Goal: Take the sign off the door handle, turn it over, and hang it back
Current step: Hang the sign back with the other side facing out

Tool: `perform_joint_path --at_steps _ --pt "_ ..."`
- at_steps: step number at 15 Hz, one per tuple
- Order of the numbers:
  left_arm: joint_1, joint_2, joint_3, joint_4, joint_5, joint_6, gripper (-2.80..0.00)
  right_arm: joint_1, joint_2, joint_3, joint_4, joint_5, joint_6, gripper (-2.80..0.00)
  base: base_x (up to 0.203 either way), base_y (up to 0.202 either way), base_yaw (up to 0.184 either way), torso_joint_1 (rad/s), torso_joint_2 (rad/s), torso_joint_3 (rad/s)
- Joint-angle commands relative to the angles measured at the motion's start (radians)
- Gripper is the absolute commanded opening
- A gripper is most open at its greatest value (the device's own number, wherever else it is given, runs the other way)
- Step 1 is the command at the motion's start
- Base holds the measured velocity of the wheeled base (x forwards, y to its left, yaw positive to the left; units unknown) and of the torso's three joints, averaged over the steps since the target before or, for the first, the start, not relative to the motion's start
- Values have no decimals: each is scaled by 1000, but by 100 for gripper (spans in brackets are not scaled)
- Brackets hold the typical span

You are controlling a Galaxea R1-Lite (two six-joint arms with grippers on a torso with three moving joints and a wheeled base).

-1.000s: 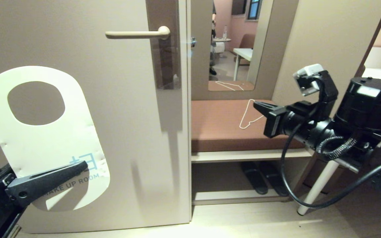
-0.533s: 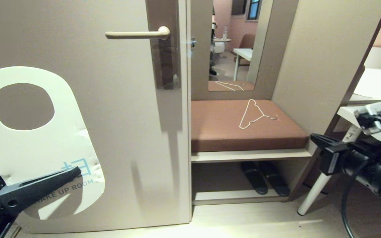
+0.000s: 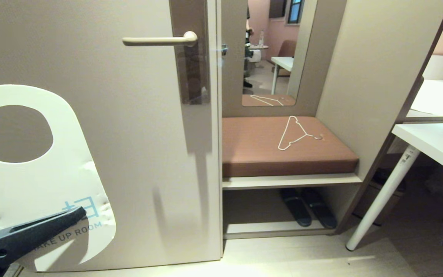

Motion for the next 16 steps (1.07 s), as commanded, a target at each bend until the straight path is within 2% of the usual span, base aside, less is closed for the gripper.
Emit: perform_joint_path --at_steps 1,3,5,6,8,9,11,14,16 --pt "-1 -18 0 5 -6 -3 -280 -65 -153 61 53 -12 -11 -280 0 0 0 0 0 0" --pt "-2 -20 0 11 -5 -2 -280 -128 -277 71 158 -16 -24 -280 0 0 0 0 0 0" --pt "-2 -20 0 11 -5 -2 -280 -158 -438 72 298 -10 -50 -280 0 0 0 0 0 0" --pt "-4 -25 0 11 -5 -2 -280 -165 -518 64 377 16 -59 -280 0 0 0 0 0 0" --pt "-4 -37 0 13 -5 -2 -280 -174 -656 44 508 139 -74 -280 0 0 0 0 0 0" --pt "-4 -39 0 13 -6 -2 -280 -177 -687 45 538 224 -80 -280 0 0 0 0 0 0" --pt "-4 -50 -2 13 -5 -3 -280 -179 -691 61 549 308 -79 -280 0 0 0 0 0 0" --pt "-4 -64 0 13 -3 -3 -280 -179 -691 77 541 369 -44 -280 0 0 0 0 0 0" --pt "-2 -61 0 13 1 -3 -280 -178 -697 77 585 368 -10 -280 0 0 0 0 0 0"
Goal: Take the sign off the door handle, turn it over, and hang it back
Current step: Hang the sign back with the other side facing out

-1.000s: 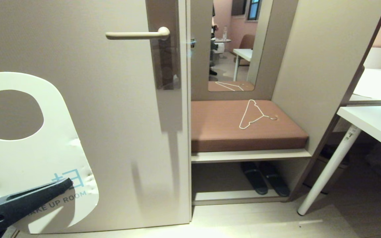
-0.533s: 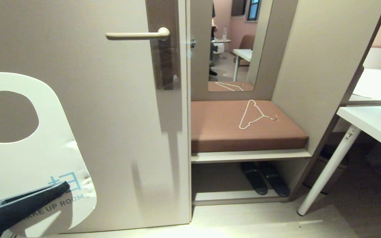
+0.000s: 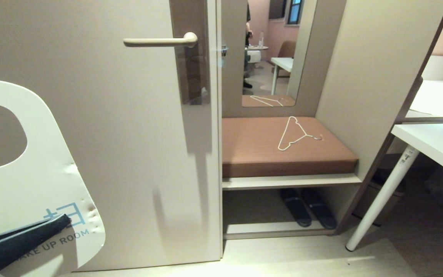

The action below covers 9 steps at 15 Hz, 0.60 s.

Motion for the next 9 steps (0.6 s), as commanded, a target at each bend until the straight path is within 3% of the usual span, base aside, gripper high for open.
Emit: perform_joint_path --at_steps 1,3,9 --pt "3 -1 -2 -5 -1 -3 -280 1 -7 1 28 0 54 -280 0 0 0 0 0 0" --pt "7 1 -9 -5 0 -3 -280 1 -7 1 27 -11 101 -280 0 0 0 0 0 0" --pt "12 14 -47 22 1 -3 -280 1 -7 1 27 -13 106 -280 0 0 0 0 0 0"
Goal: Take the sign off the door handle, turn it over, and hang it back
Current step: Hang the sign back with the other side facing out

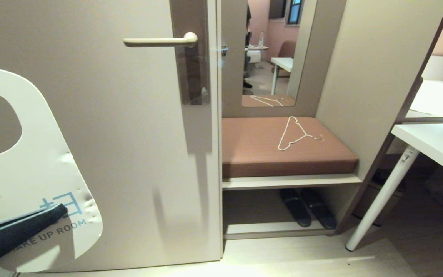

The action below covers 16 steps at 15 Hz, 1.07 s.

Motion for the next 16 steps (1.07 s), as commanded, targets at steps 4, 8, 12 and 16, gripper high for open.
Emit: perform_joint_path --at_steps 4,8,12,16 --pt "24 62 -48 -3 -2 -1 -280 0 5 0 0 -1 0 -280 0 0 0 0 0 0" --pt "44 151 -157 -6 0 4 -280 63 -69 0 0 -1 0 -280 0 0 0 0 0 0" --pt "51 257 -280 -6 20 7 -280 68 -128 0 0 0 0 -280 0 0 0 0 0 0" --pt "75 367 -380 -2 66 31 -280 59 -167 0 0 -1 0 -280 0 0 0 0 0 0"
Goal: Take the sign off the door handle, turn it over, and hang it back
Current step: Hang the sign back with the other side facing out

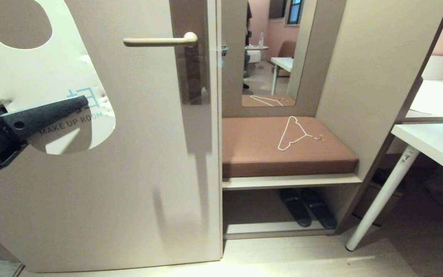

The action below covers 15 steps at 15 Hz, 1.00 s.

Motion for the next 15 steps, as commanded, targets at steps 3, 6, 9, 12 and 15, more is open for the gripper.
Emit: perform_joint_path --at_steps 3,6,9,12,15 --pt "41 146 -52 -4 13 98 -280 -3 -79 0 0 0 1 -280 0 0 0 0 0 0" --pt "43 175 -61 -3 94 144 -280 -5 -123 0 0 0 0 -280 0 0 0 0 0 0" --pt "45 199 -79 -1 162 189 -280 -5 -124 0 0 0 2 -280 0 0 0 0 0 0" --pt "45 232 -117 53 208 296 -280 -5 -123 0 0 0 2 -280 0 0 0 0 0 0" --pt "45 251 -211 178 241 331 -280 -5 -124 0 0 0 2 -280 0 0 0 0 0 0"
